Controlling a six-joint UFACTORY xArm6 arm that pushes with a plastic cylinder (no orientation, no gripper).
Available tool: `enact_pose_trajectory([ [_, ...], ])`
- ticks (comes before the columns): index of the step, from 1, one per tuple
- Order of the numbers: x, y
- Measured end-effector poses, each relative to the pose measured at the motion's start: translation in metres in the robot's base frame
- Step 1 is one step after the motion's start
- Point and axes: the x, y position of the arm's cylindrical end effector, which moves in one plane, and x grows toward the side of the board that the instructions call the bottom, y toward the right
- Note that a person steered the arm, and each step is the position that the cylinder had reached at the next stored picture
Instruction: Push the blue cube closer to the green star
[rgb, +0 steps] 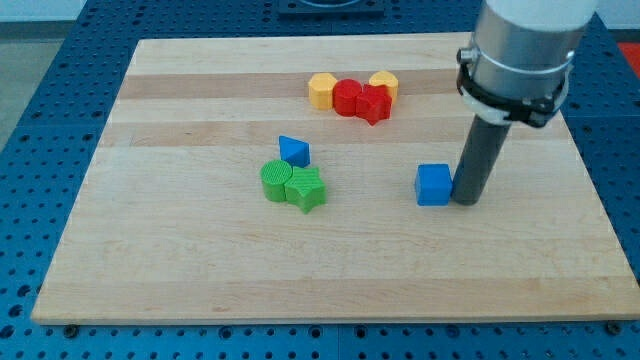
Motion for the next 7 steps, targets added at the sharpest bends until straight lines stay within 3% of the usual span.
enact_pose_trajectory([
  [1, 0.007, -0.009],
  [7, -0.047, -0.055],
])
